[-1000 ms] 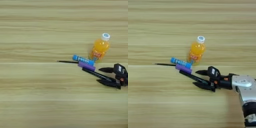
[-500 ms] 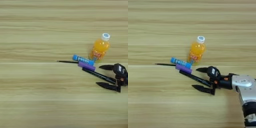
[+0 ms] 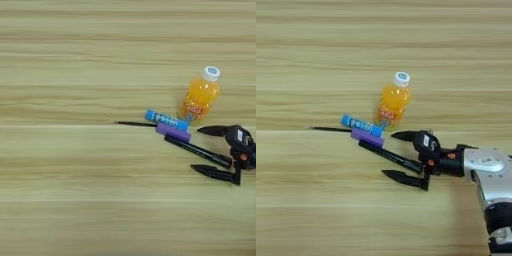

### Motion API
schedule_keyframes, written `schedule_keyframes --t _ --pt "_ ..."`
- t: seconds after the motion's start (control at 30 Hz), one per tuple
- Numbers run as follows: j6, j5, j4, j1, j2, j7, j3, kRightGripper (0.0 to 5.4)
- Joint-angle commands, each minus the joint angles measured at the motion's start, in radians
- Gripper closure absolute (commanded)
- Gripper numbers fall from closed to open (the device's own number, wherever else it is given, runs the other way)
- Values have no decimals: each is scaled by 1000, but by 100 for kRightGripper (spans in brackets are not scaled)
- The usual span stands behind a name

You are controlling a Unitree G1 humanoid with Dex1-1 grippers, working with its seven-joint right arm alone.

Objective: Move the objects on the table

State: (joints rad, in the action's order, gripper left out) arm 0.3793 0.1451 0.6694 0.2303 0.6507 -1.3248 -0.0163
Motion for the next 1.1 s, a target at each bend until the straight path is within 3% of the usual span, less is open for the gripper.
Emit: schedule_keyframes --t 0.03,0.5,0.57,0.67,0.8,0.97,1.1 --pt "-6 22 -49 48 42 30 -30 3" --pt "-5 22 -48 46 38 30 -29 3" --pt "-23 51 -73 41 36 12 -39 3" --pt "-79 137 -174 23 42 -33 -69 3" --pt "-283 390 -444 -19 65 -99 -171 3" --pt "-375 493 -605 -44 77 -83 -251 3" --pt "-526 709 -682 -26 80 -87 -372 3"
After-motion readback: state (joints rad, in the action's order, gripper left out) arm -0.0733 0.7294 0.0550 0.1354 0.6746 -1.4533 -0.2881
